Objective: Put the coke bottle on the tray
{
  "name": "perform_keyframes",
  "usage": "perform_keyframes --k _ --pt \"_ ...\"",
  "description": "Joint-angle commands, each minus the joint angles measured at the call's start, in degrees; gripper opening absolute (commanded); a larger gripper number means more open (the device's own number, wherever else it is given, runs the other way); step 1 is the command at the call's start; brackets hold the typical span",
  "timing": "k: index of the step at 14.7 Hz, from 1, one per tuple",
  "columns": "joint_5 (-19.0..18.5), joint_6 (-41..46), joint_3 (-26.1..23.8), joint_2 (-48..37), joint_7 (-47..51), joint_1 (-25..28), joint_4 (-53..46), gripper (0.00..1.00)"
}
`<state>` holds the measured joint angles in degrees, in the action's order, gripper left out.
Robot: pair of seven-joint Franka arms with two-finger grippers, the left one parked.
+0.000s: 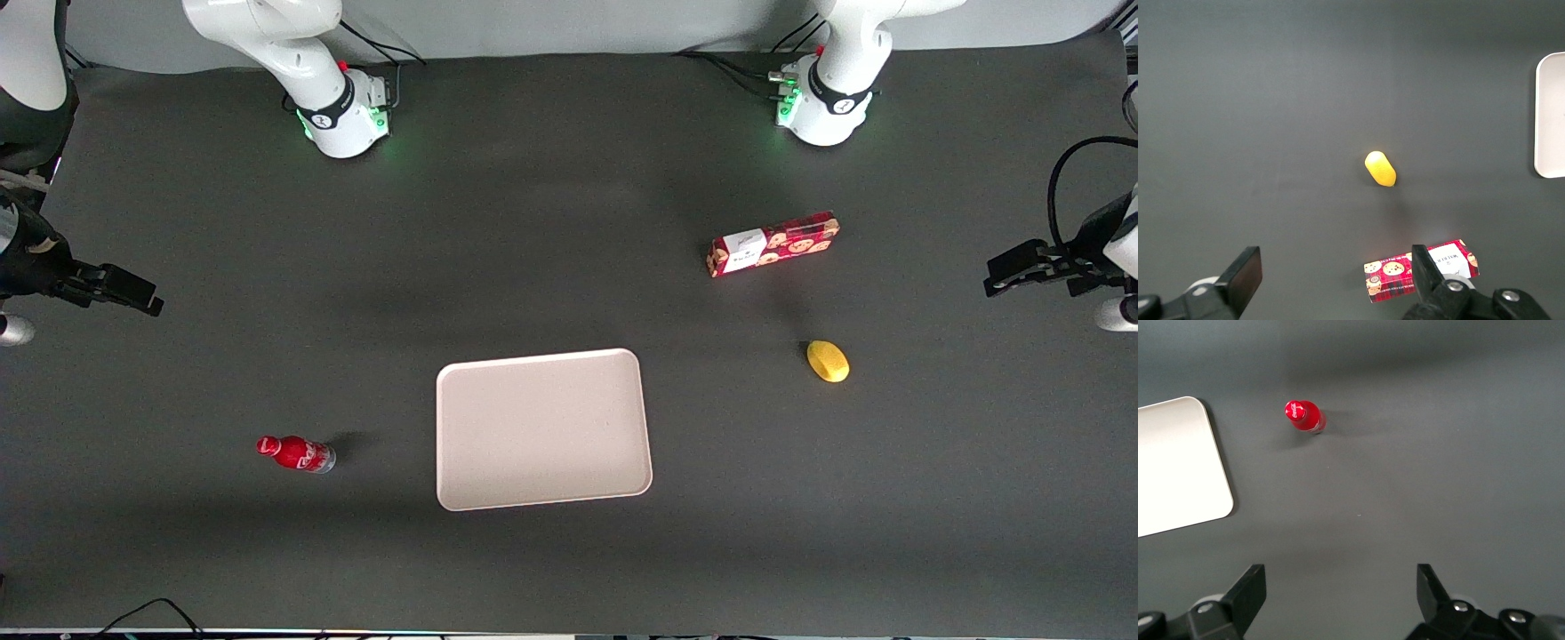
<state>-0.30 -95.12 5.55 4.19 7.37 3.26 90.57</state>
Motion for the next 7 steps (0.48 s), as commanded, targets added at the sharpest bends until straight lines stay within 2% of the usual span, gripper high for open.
perform_keyframes --k 1,7 --pt "-0.3 1.8 0.8 0.5 -0.7 0.7 -1.7 1.00" --pt "-0.3 2.3 0.7 0.7 -0.7 0.4 -1.7 1.00"
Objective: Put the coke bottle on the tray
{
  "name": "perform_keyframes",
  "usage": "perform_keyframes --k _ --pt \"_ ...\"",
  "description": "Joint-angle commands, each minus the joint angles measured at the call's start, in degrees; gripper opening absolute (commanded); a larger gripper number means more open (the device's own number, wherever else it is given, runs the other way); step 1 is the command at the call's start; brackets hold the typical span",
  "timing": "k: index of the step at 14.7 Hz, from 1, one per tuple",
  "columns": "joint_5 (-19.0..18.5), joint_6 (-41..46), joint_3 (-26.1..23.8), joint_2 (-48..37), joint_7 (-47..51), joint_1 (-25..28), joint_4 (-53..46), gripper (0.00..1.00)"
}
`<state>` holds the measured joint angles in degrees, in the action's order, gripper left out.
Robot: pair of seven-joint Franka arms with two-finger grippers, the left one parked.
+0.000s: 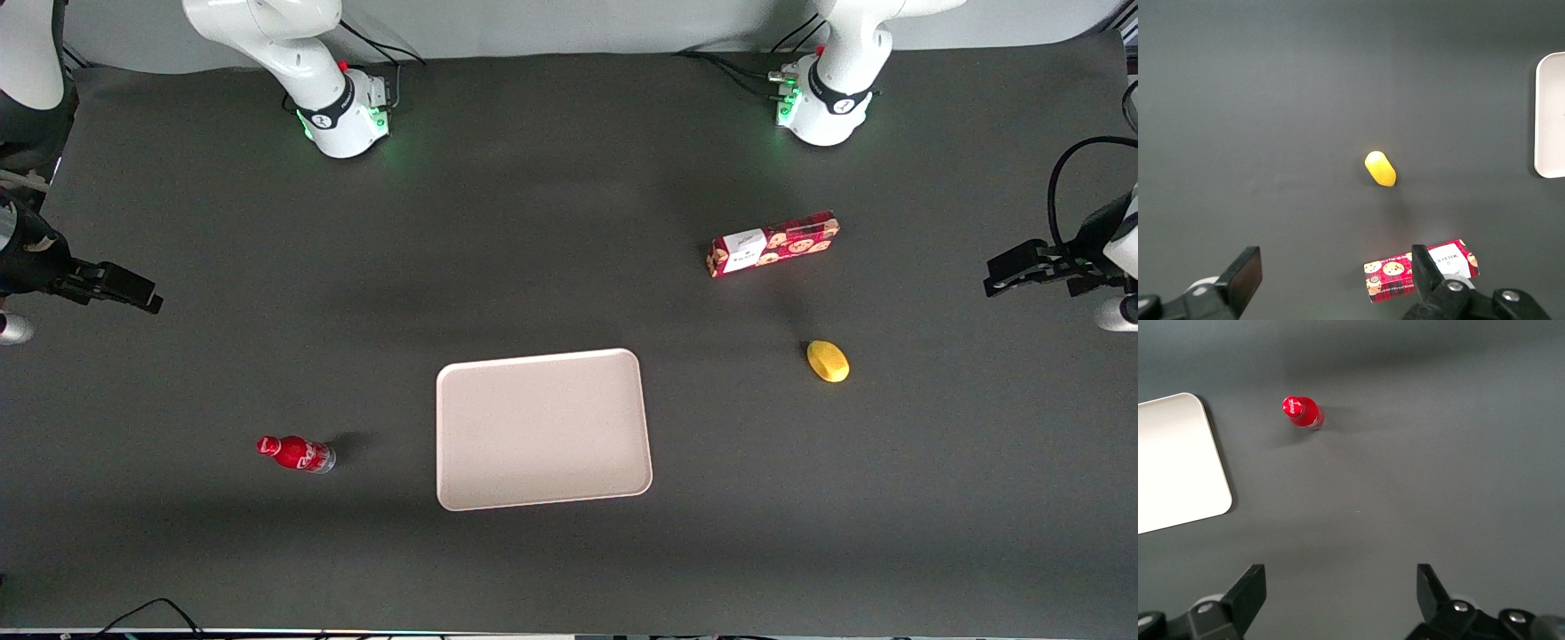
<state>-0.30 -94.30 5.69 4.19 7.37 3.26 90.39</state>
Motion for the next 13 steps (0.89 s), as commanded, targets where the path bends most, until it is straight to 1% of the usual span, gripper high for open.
perform_keyframes --k 1,6,10,12,13 --pt "-0.3 1.7 0.5 0.7 -0.8 0.4 -1.4 1.00" --pt "-0.3 1.4 0.4 2.3 -1.1 0.6 -1.4 1.00" --pt "0.4 -5.2 0.3 7.4 -1.4 1.3 -1.4 1.00" --pt "2.7 -9.2 0.2 10.5 -2.2 1.2 -1.4 1.00" --pt "3.5 -11.2 0.3 12.2 -4.1 1.2 -1.4 1.00"
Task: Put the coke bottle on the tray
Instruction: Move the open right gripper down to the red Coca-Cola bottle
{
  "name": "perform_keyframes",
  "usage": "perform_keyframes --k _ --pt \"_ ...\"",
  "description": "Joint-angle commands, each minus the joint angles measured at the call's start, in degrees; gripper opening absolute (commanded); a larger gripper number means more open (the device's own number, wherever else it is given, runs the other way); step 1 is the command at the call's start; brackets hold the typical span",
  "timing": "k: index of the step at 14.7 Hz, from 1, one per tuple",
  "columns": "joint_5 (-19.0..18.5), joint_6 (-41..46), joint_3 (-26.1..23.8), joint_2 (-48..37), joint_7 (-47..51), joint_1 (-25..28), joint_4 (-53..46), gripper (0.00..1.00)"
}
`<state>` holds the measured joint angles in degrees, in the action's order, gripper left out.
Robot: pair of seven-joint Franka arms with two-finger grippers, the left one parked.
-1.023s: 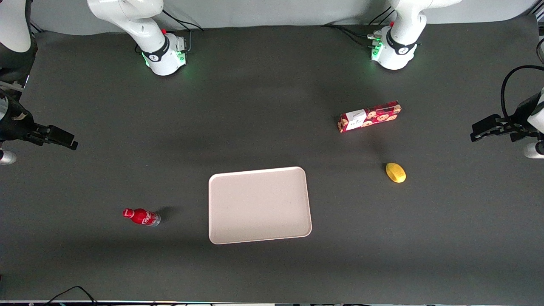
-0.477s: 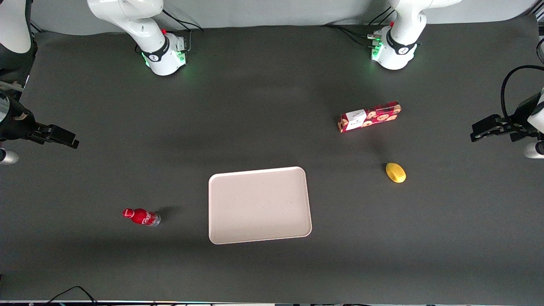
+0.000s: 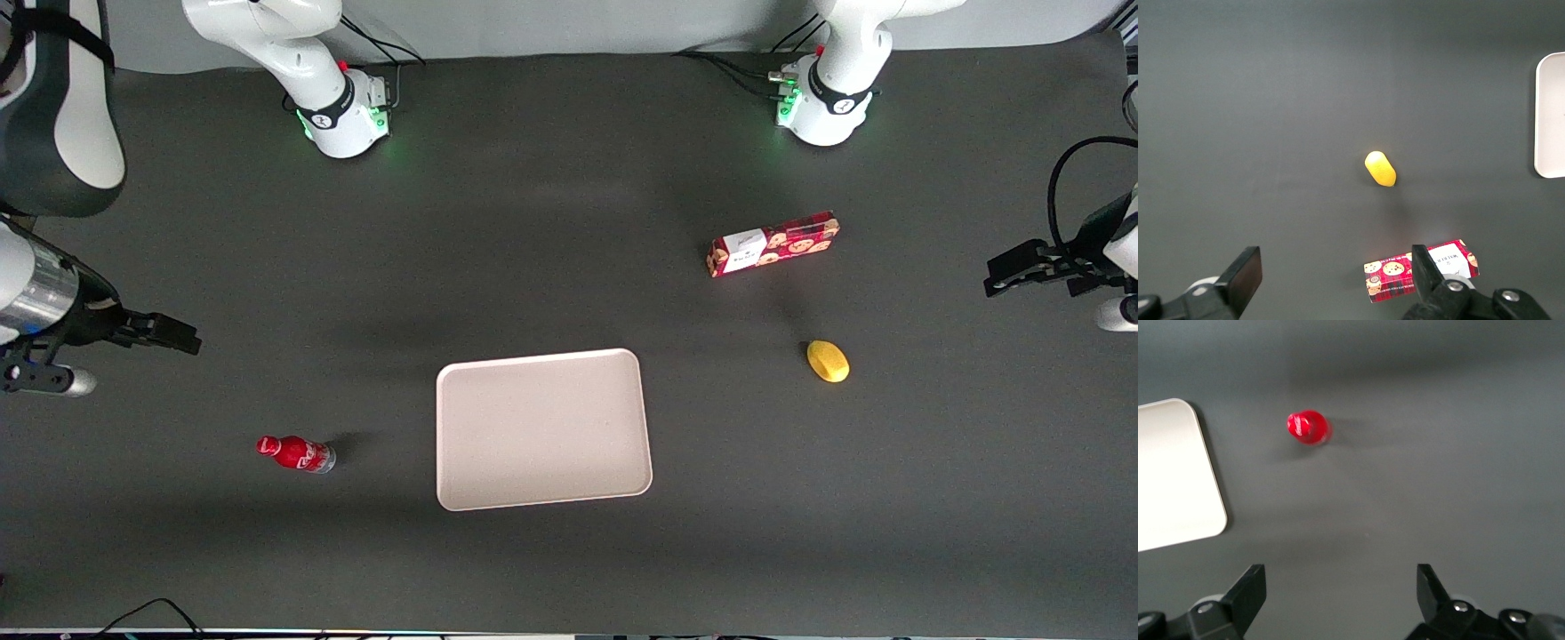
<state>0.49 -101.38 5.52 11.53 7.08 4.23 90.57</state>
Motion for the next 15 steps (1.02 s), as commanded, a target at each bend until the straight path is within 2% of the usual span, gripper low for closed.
perform_keyframes --k 1,7,15 --pt "2.7 -6.2 0.5 6.4 -5.0 0.3 -1.7 1.00" --pt "2.7 -17.1 -1.4 14.7 -5.2 0.4 -1.8 1.00" --pt "2.7 -26.3 -2.9 20.5 -5.2 0.3 -1.9 1.00"
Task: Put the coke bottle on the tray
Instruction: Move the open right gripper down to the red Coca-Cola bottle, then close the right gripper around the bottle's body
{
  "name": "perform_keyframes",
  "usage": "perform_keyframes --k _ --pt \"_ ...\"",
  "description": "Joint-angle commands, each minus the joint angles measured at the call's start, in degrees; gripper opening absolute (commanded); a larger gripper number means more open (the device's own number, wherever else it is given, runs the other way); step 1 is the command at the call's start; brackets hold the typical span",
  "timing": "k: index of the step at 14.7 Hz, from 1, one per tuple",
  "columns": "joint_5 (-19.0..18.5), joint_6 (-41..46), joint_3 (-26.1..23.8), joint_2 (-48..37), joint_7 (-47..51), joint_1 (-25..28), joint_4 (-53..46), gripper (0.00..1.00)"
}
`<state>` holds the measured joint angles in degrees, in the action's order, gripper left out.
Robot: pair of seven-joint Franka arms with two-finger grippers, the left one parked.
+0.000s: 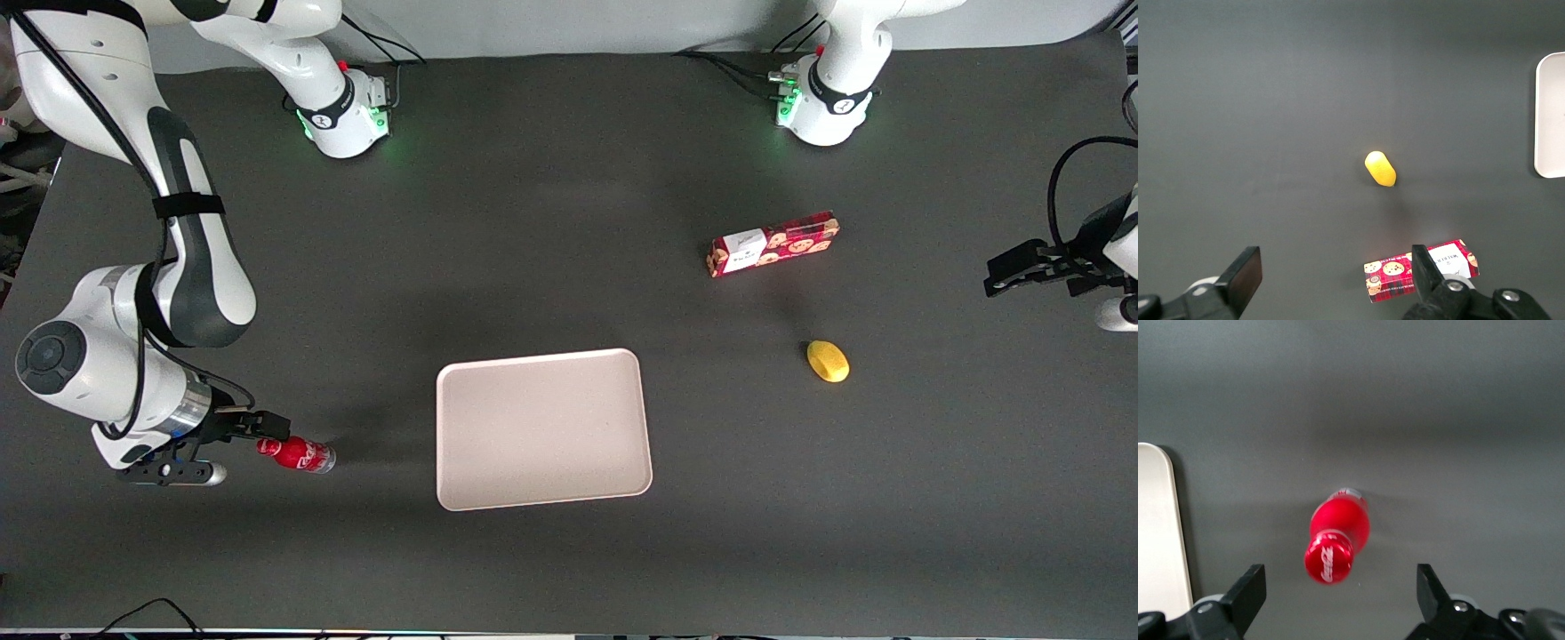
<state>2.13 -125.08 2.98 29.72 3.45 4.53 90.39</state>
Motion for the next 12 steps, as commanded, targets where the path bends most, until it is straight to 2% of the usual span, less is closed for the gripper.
perform_keyframes --k 1,12 --pt "1.0 -3.8 -0.3 3.0 -1.5 0.0 -1.7 1.00" --pt "2.5 -4.7 -0.4 5.4 -1.5 -0.1 -3.2 1.00"
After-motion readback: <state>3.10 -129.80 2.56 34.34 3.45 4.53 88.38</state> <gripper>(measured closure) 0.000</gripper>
